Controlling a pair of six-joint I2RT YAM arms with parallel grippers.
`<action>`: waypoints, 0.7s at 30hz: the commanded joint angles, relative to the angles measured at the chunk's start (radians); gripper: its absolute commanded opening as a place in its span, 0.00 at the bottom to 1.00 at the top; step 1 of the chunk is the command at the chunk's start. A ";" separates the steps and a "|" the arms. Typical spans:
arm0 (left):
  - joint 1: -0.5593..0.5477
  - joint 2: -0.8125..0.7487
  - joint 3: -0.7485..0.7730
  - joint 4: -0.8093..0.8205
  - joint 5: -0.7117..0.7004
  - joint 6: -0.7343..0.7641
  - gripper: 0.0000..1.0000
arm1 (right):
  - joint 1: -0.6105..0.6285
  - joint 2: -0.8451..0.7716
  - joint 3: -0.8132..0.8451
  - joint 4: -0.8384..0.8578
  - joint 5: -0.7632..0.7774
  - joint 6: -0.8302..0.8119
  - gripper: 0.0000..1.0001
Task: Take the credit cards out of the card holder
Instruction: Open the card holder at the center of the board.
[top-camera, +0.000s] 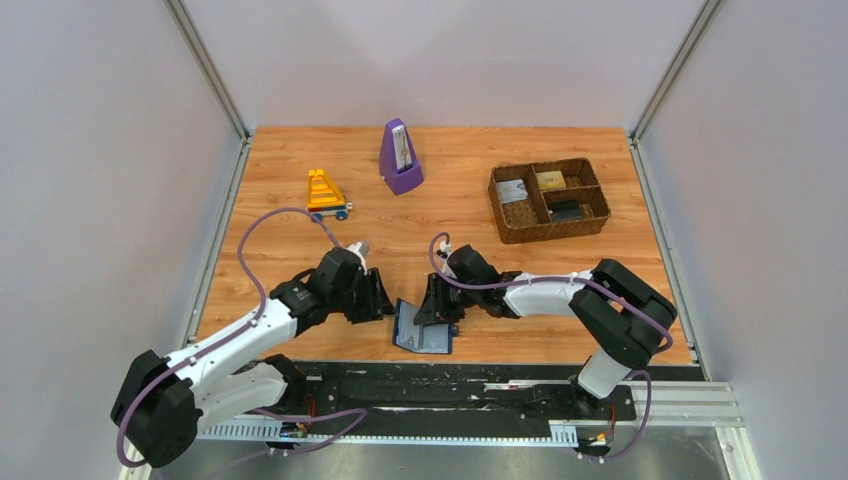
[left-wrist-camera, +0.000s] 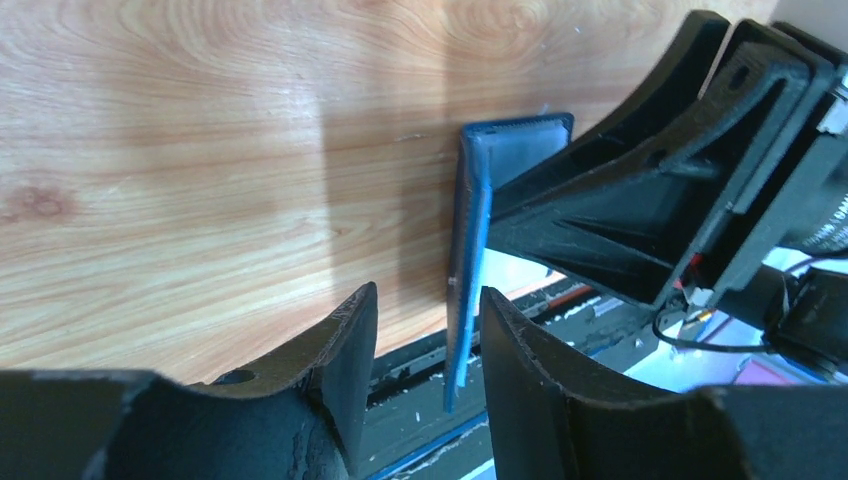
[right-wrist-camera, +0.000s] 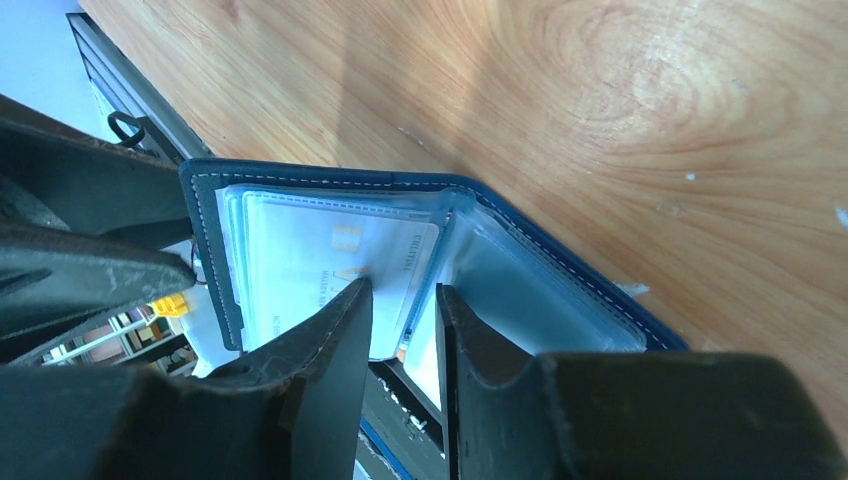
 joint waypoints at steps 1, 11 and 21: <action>-0.004 -0.037 0.041 0.054 0.091 0.034 0.51 | 0.006 -0.012 0.010 -0.016 0.034 -0.016 0.31; -0.004 -0.040 -0.002 0.245 0.231 -0.011 0.42 | 0.026 0.002 0.059 -0.078 0.075 -0.032 0.31; -0.004 0.131 -0.066 0.215 0.132 0.055 0.25 | 0.028 -0.024 0.045 -0.070 0.072 -0.047 0.31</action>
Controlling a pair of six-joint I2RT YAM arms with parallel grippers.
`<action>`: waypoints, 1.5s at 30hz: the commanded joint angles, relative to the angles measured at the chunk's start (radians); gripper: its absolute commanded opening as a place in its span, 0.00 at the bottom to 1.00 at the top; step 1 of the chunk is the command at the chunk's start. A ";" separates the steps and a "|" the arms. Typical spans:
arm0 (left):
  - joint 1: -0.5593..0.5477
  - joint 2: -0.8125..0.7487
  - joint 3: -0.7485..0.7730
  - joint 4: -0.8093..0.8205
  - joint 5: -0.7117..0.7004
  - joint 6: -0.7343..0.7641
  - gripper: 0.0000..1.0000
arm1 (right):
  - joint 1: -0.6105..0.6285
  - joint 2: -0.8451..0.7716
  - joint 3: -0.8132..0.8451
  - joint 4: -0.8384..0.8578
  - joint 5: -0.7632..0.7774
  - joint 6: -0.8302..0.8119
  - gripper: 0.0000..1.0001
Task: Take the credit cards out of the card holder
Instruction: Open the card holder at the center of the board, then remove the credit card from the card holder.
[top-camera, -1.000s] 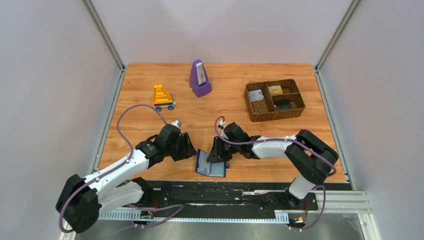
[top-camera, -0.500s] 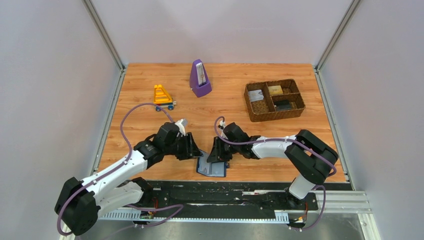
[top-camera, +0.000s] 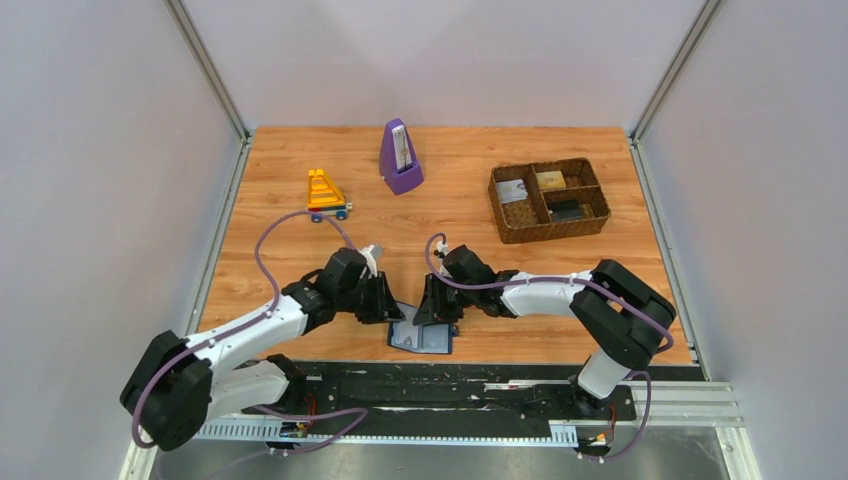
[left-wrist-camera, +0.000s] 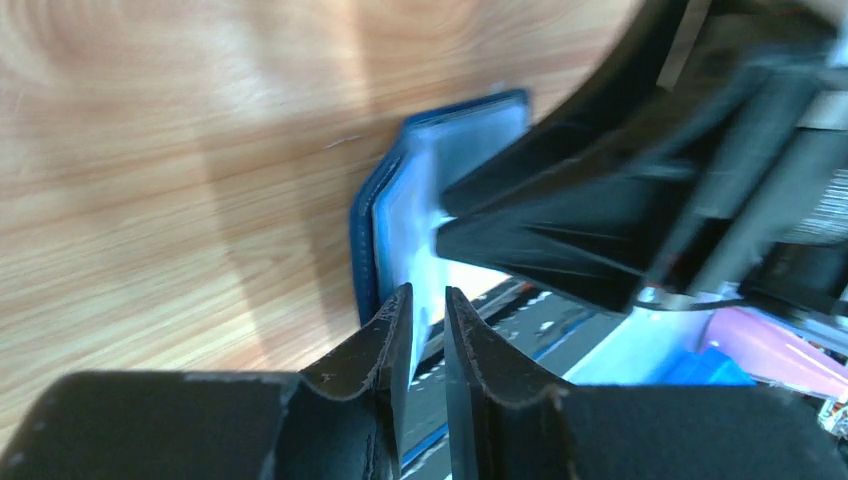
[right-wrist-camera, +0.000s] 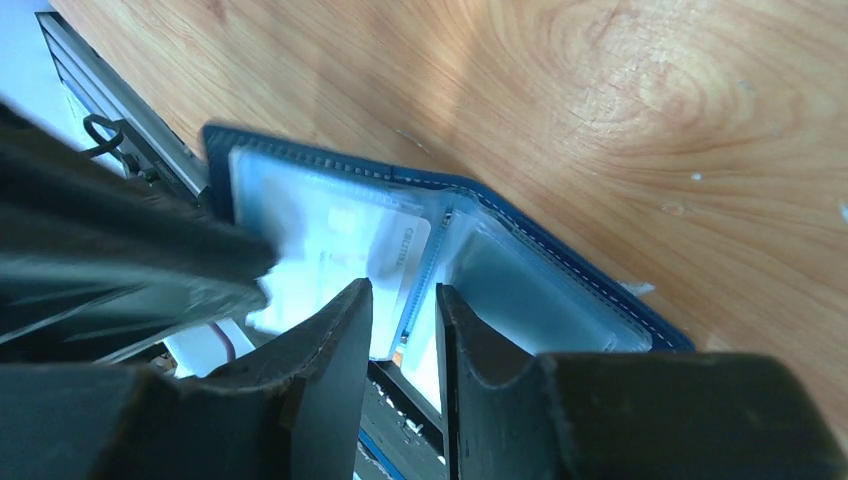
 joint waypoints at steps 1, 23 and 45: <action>-0.005 0.080 -0.035 0.025 -0.034 0.043 0.24 | 0.005 -0.028 0.011 -0.004 0.019 -0.031 0.31; -0.005 0.097 -0.154 0.115 -0.054 -0.012 0.18 | 0.005 -0.004 -0.053 0.155 -0.037 0.049 0.20; -0.004 0.069 -0.153 0.055 -0.077 -0.014 0.18 | 0.005 -0.006 -0.048 0.118 0.008 0.095 0.20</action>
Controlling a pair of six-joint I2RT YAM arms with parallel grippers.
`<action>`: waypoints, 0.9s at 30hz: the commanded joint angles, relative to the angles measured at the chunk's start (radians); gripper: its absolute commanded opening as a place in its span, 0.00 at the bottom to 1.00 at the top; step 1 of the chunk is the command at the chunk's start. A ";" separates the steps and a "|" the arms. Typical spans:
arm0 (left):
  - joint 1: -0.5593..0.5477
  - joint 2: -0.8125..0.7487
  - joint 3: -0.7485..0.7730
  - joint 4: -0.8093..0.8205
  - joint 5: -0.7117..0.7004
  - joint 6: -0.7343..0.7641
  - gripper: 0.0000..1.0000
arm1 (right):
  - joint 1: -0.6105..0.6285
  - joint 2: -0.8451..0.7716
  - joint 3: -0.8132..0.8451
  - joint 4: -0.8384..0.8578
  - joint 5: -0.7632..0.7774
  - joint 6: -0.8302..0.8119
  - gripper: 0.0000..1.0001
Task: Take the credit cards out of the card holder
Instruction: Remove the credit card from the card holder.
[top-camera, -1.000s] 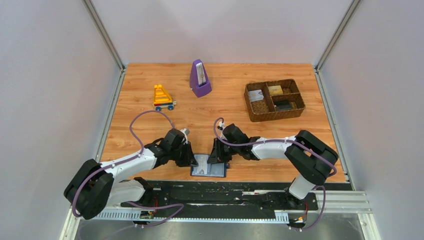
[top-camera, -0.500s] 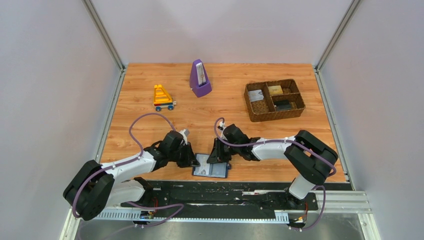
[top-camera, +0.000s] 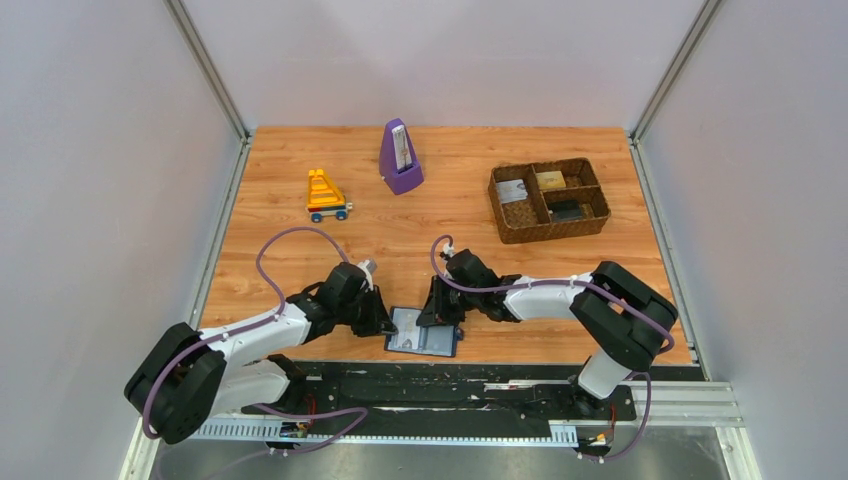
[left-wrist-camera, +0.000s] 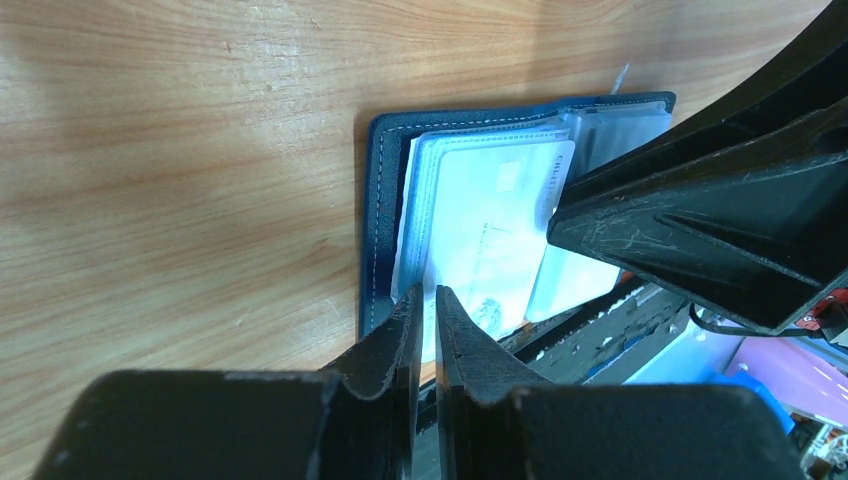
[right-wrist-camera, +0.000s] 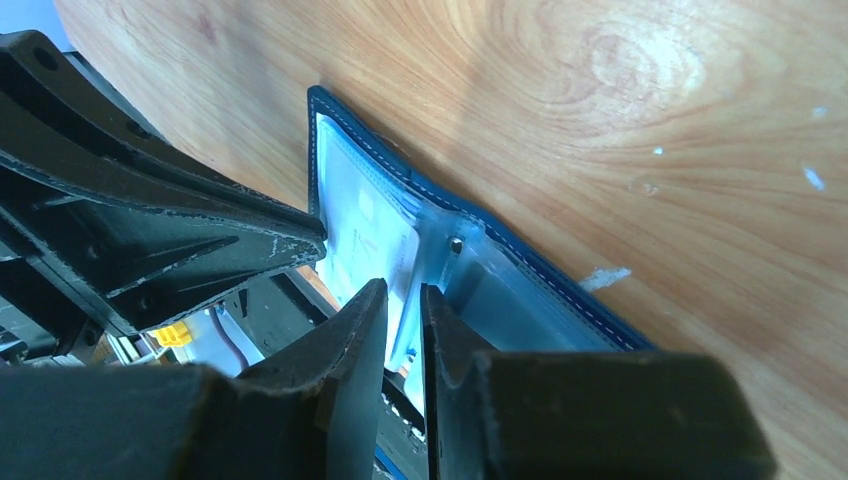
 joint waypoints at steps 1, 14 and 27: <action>-0.004 -0.006 -0.012 -0.038 -0.032 0.007 0.18 | 0.006 0.012 -0.004 0.083 -0.035 0.020 0.20; -0.005 -0.001 -0.020 -0.023 -0.022 0.006 0.17 | 0.005 0.005 -0.038 0.160 -0.047 0.025 0.11; -0.005 0.017 -0.019 -0.066 -0.084 0.023 0.17 | -0.025 -0.124 -0.101 0.158 -0.078 -0.081 0.00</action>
